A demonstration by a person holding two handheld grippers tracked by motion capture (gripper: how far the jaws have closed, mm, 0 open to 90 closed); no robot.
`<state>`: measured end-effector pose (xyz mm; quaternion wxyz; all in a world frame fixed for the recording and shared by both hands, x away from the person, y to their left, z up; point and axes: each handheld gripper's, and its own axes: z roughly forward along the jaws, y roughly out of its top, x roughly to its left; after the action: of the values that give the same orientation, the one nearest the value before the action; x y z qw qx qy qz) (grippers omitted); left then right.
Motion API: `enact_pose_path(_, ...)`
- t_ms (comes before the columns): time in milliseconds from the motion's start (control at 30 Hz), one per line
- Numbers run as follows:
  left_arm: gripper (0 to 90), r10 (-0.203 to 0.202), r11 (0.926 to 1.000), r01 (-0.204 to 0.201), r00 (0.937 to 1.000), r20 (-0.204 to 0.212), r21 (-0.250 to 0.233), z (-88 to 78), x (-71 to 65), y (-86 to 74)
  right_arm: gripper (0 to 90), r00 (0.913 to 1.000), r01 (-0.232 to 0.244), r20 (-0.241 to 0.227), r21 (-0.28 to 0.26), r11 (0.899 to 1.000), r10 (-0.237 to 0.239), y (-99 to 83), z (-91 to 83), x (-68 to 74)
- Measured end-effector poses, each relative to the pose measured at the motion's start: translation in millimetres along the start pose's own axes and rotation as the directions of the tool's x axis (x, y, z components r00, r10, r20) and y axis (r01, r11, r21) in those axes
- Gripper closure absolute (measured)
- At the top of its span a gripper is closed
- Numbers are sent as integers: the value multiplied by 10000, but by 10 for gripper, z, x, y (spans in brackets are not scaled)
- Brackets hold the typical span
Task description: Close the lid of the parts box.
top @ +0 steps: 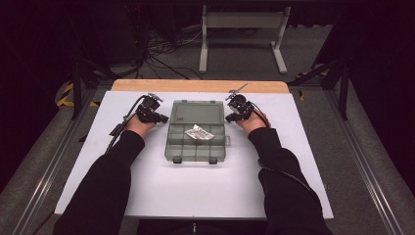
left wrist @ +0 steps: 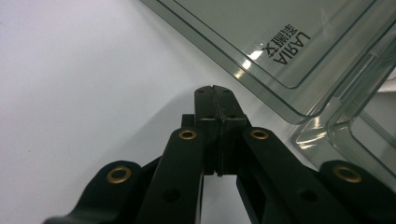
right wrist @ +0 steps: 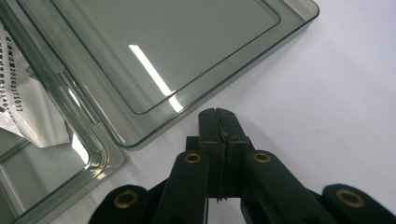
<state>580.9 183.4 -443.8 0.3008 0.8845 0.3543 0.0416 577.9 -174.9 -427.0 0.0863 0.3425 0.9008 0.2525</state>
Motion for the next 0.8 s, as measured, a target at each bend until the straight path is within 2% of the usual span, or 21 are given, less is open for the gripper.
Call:
enact_pose_path(333, 893, 47, 10000, -46, 9997, 246, -68, 20, -31, 2, 899, 9999, 96, -35, 94, 9999, -96, 0, 33, 12)
enact_pose_path(433, 892, 168, 9998, -165, 9994, 294, -87, 27, -36, 7, 899, 10000, 69, -43, 79, 9999, -68, -3, 38, 13)
enact_pose_path(800, 896, 180, 9998, -179, 9995, 259, -43, 33, -43, 11, 899, 9999, 156, -28, 102, 9998, -156, 5, 45, 23)
